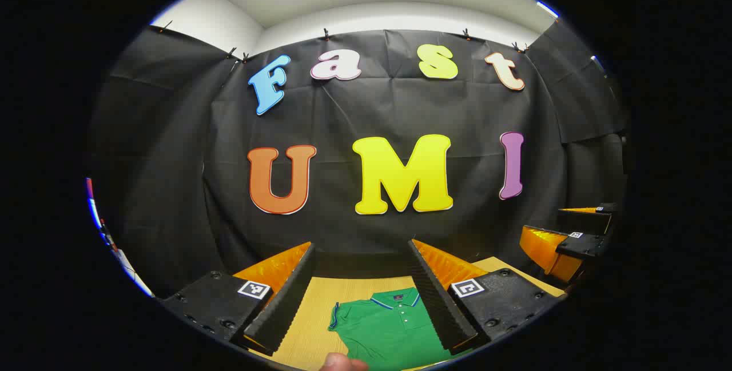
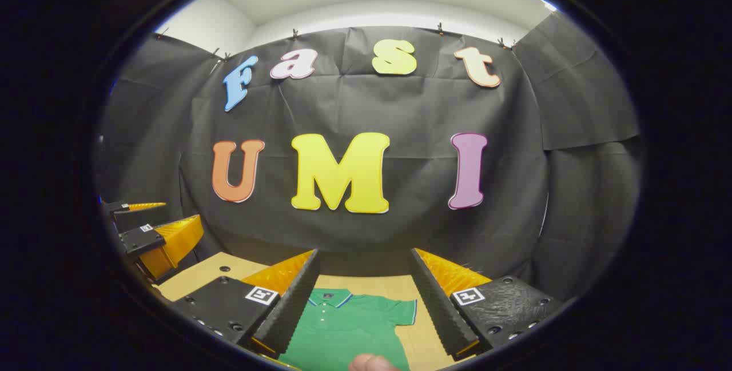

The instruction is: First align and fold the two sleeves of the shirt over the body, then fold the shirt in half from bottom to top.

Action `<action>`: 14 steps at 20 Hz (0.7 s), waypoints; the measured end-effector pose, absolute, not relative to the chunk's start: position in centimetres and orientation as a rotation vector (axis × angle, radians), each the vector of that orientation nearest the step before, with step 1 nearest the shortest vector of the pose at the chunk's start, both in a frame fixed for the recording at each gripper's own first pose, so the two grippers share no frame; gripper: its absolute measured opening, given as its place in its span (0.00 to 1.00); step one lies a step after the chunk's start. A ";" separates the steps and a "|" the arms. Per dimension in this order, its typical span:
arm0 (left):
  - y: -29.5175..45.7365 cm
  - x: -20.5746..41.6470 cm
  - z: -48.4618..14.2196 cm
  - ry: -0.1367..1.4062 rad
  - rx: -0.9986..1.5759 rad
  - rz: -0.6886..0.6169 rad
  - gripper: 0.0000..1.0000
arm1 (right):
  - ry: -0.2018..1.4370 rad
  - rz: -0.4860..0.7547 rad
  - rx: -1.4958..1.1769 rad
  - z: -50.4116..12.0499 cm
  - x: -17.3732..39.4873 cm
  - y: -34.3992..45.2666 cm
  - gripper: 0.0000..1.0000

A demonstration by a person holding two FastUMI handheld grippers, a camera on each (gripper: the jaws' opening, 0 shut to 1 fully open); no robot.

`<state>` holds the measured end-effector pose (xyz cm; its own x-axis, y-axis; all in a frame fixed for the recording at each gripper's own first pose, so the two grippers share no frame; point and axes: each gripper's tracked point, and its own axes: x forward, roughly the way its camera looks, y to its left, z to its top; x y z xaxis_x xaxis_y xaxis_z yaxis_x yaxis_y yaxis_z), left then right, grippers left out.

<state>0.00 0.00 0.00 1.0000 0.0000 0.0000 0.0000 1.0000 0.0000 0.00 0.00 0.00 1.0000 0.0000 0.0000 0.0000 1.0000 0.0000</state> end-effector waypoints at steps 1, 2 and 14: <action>0.0 0.1 0.0 -0.002 -0.001 -0.001 0.99 | 0.000 -0.005 0.001 -0.1 0.0 -0.1 0.96; -0.1 0.2 0.0 -0.002 -0.002 -0.001 0.99 | 0.003 -0.019 -0.004 -0.1 0.2 -0.4 0.94; 0.2 0.9 -0.8 0.016 -0.003 0.000 0.99 | 0.037 -0.032 0.003 -1.1 1.3 -0.8 0.94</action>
<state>0.86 0.16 -0.81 0.9999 0.0003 -0.0159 -0.0004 1.0000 -0.0032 1.28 -0.79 -1.14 0.9988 -0.0324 -0.0374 0.0325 0.9995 0.0028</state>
